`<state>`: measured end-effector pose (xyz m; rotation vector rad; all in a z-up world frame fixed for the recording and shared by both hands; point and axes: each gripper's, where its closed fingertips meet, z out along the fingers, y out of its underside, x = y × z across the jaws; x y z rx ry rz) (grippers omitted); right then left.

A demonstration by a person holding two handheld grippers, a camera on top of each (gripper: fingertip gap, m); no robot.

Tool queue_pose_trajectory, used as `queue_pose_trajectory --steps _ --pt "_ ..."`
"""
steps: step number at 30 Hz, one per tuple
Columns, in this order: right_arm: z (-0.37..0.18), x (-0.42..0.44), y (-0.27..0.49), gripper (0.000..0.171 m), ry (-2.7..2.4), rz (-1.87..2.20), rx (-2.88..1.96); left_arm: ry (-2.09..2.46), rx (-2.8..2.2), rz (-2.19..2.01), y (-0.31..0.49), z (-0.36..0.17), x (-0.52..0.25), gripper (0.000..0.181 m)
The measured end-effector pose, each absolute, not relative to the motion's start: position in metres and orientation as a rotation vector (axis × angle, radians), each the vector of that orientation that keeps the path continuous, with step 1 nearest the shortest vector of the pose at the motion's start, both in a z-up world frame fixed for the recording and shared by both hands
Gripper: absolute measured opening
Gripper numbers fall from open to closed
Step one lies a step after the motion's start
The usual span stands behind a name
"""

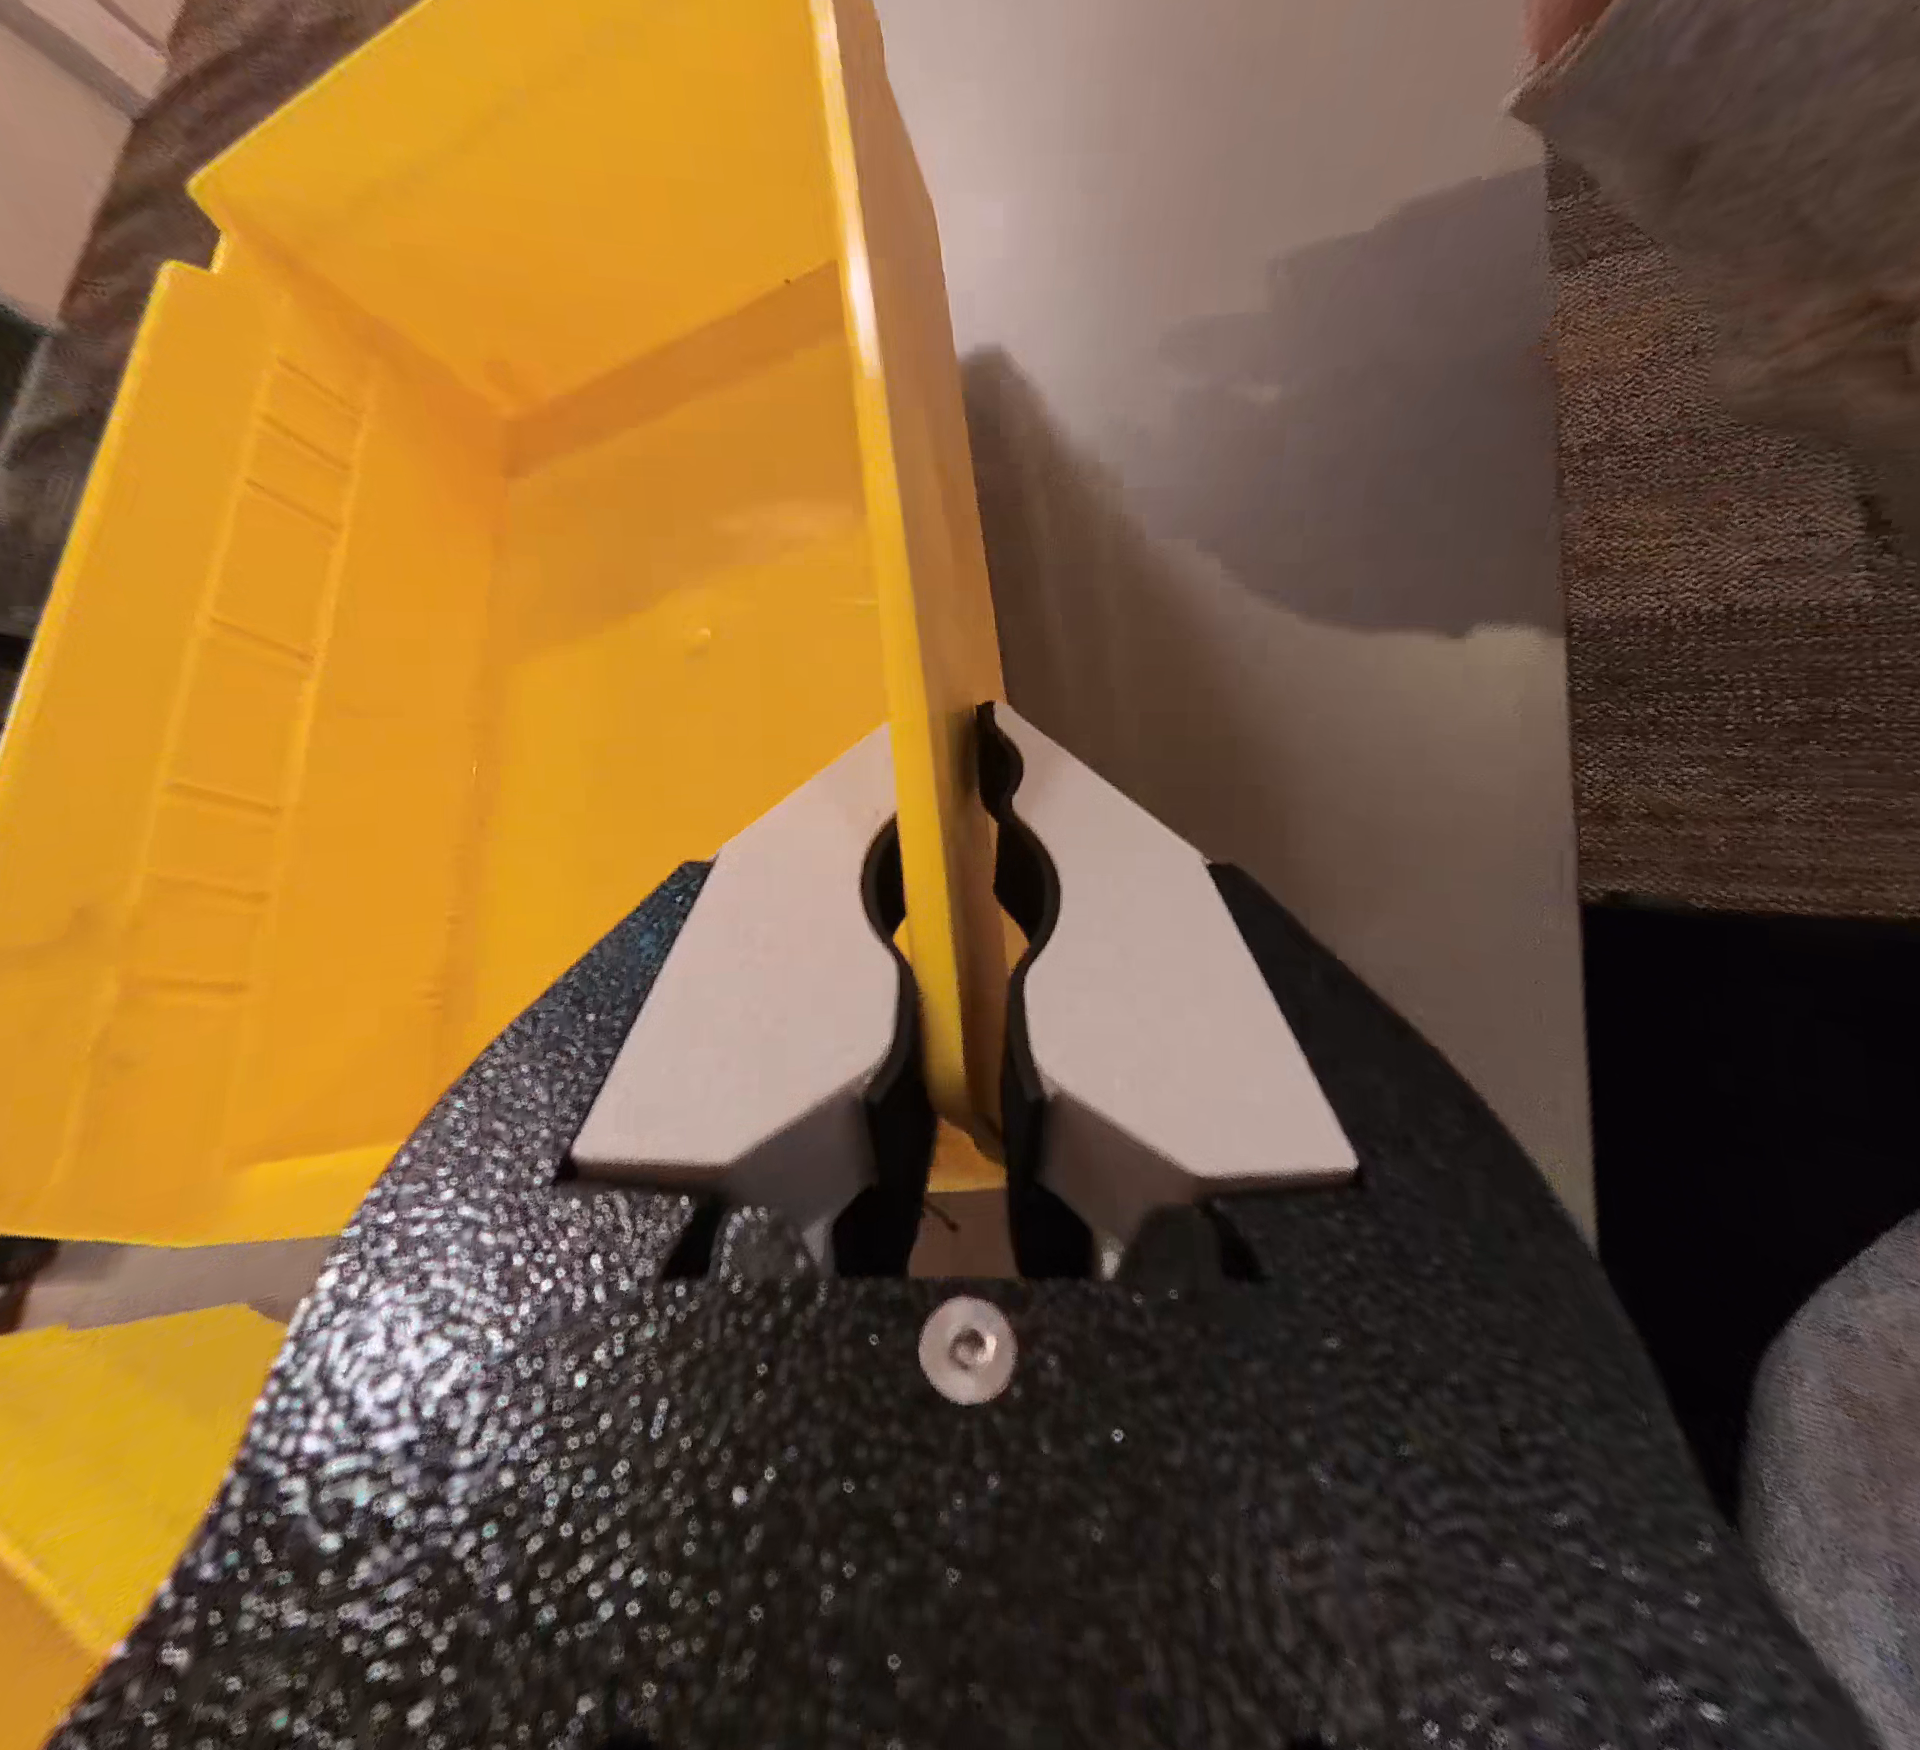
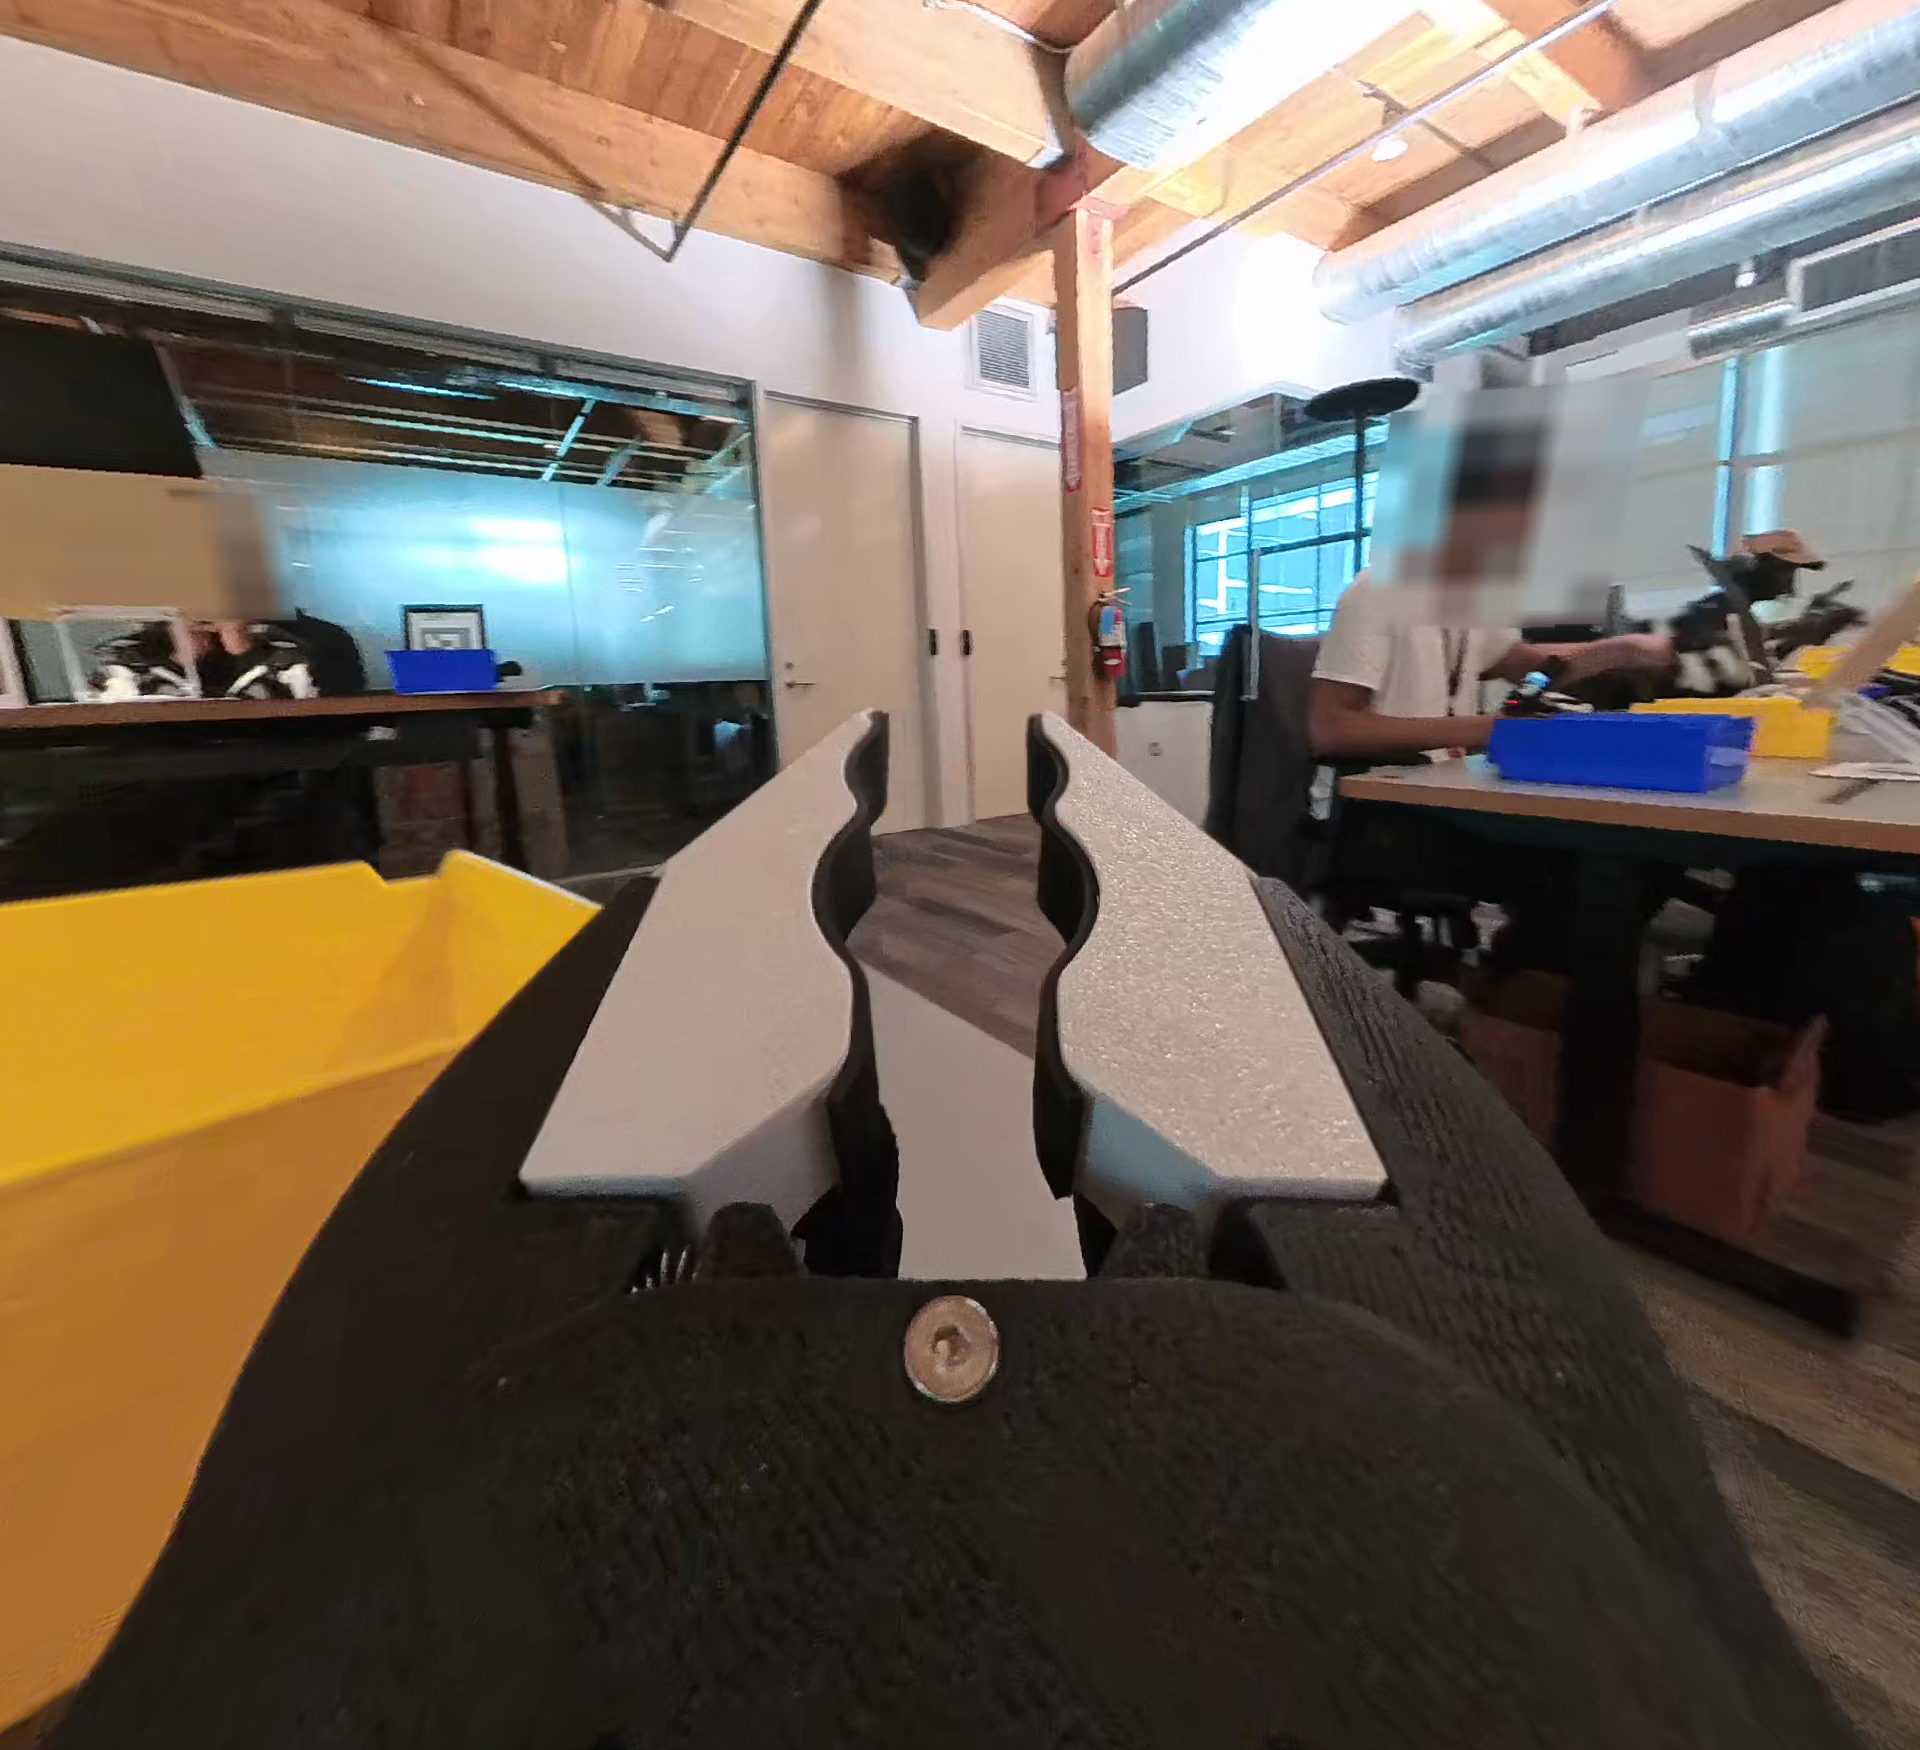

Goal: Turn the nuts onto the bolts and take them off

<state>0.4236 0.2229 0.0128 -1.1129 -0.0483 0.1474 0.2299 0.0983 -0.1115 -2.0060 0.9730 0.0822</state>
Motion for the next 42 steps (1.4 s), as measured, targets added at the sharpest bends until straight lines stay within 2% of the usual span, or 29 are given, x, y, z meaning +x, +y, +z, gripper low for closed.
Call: queue_pose_trajectory --steps 1,5,9,10,12,14,16,19,21,23,24,26,29,33,40,42 --pt "0.012 0.415 0.222 0.025 -0.068 0.167 -1.114 0.962 -2.021 0.072 0.099 -0.119 0.227 0.003" --pt "0.011 0.376 0.215 0.025 -0.166 0.250 -1.115 0.912 -2.021 0.027 0.103 -0.141 0.220 0.004" --pt "0.020 0.347 0.204 0.025 -0.235 0.341 -1.105 0.900 -1.977 -0.009 0.102 -0.139 0.221 0.005" --pt "0.022 0.340 0.202 0.026 -0.253 0.367 -1.109 0.903 -1.974 -0.039 0.098 -0.138 0.223 0.013" --pt "0.027 0.327 0.196 0.029 -0.285 0.419 -1.114 0.859 -1.972 -0.120 0.082 -0.124 0.226 0.033" --pt "0.029 0.310 0.192 0.034 -0.343 0.475 -1.146 0.800 -1.837 -0.136 0.057 -0.085 0.223 0.028" --pt "0.026 0.291 0.189 0.048 -0.409 0.543 -1.196 0.716 -1.646 -0.061 0.026 -0.039 0.201 0.024" --pt "0.023 0.269 0.182 0.069 -0.444 0.623 -1.261 0.455 -1.544 0.135 -0.015 0.004 0.124 0.042" --pt "0.022 0.255 0.177 0.092 -0.443 0.643 -1.304 0.219 -1.547 0.276 -0.044 0.014 0.056 0.057" --pt "0.020 0.239 0.170 0.110 -0.456 0.633 -1.345 -0.033 -1.524 0.357 -0.077 0.012 -0.009 0.079" --pt "0.019 0.228 0.164 0.117 -0.490 0.632 -1.351 -0.129 -1.522 0.365 -0.091 0.006 -0.034 0.083" --pt "0.011 0.203 0.149 0.126 -0.597 0.622 -1.373 -0.239 -1.559 0.314 -0.111 -0.014 -0.066 0.073" --pt "-0.010 0.180 0.134 0.142 -0.683 0.555 -1.469 -0.351 -1.622 0.310 -0.126 -0.043 -0.099 0.077" --pt "-0.035 0.170 0.112 0.140 -0.693 0.472 -1.516 -0.386 -1.738 0.288 -0.119 -0.075 -0.109 0.091" --pt "-0.079 0.187 0.103 0.127 -0.621 0.261 -1.550 -0.342 -1.807 0.341 -0.102 -0.099 -0.111 0.089" --pt "-0.079 0.198 0.106 0.129 -0.619 0.241 -1.534 -0.349 -1.799 0.295 -0.095 -0.102 -0.109 0.093"
